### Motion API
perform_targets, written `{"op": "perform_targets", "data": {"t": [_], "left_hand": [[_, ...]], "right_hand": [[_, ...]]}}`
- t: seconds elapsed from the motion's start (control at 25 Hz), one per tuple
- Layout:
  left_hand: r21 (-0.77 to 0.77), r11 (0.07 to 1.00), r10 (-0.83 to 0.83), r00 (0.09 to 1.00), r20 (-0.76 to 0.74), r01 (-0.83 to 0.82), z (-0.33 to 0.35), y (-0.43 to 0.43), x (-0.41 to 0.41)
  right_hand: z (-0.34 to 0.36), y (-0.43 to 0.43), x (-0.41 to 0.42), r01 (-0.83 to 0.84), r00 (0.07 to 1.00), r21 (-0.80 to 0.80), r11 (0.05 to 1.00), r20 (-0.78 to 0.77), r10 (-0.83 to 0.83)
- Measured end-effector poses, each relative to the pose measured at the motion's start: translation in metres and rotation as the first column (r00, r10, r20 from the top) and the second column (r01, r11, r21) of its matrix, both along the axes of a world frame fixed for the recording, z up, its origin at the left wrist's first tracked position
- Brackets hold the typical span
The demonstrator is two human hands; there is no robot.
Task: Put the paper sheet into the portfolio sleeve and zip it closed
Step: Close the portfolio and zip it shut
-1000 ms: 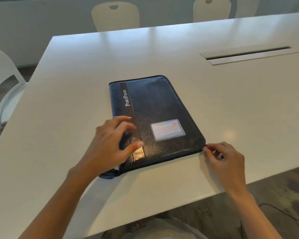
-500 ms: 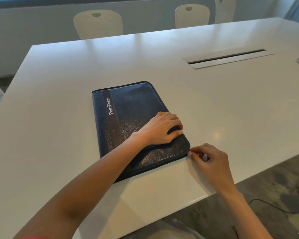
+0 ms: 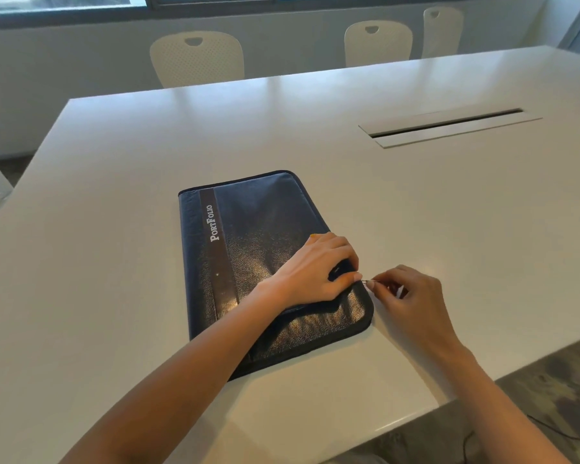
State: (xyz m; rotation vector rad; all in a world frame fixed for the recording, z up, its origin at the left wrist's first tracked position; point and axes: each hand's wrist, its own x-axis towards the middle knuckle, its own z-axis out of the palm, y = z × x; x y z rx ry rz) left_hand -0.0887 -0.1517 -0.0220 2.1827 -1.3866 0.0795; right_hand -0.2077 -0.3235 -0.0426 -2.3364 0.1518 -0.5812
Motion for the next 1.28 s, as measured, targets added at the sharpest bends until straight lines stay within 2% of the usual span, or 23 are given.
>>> {"op": "perform_targets", "data": {"t": [0.4, 0.68, 0.88, 1.0, 1.08, 1.16, 1.28], "left_hand": [[-0.028, 0.999, 0.020, 1.000, 0.009, -0.020, 0.002, 0.000, -0.002], [0.019, 1.000, -0.009, 1.000, 0.016, 0.009, 0.004, 0.000, -0.002], [0.015, 1.000, -0.006, 1.000, 0.008, 0.006, 0.002, -0.002, 0.002], [-0.023, 1.000, 0.002, 0.999, -0.045, -0.003, 0.000, -0.002, 0.004], [-0.087, 0.992, 0.088, 0.994, -0.058, -0.093, 0.001, 0.004, 0.018], [-0.099, 0.940, 0.327, 0.945, 0.001, -0.326, 0.007, 0.017, 0.054], [-0.030, 0.722, 0.692, 0.719, 0.072, -0.692, 0.014, 0.051, 0.125]], "right_hand": [[0.009, -0.006, 0.127, -0.162, 0.986, -0.073, 0.984, -0.056, 0.159], [0.004, 0.009, 0.233, -0.077, 0.997, -0.112, 0.991, -0.027, 0.075], [0.005, 0.021, 0.290, -0.099, 0.992, -0.062, 0.993, -0.085, 0.094], [-0.001, 0.021, 0.303, -0.105, 0.993, 0.018, 0.994, -0.060, 0.106], [-0.007, 0.018, 0.304, -0.115, 0.992, 0.079, 0.990, -0.038, 0.118], [-0.007, 0.017, 0.303, -0.133, 0.990, 0.123, 0.984, -0.025, 0.137], [-0.007, 0.016, 0.300, -0.207, 0.978, 0.152, 0.966, 0.004, 0.208]]}}
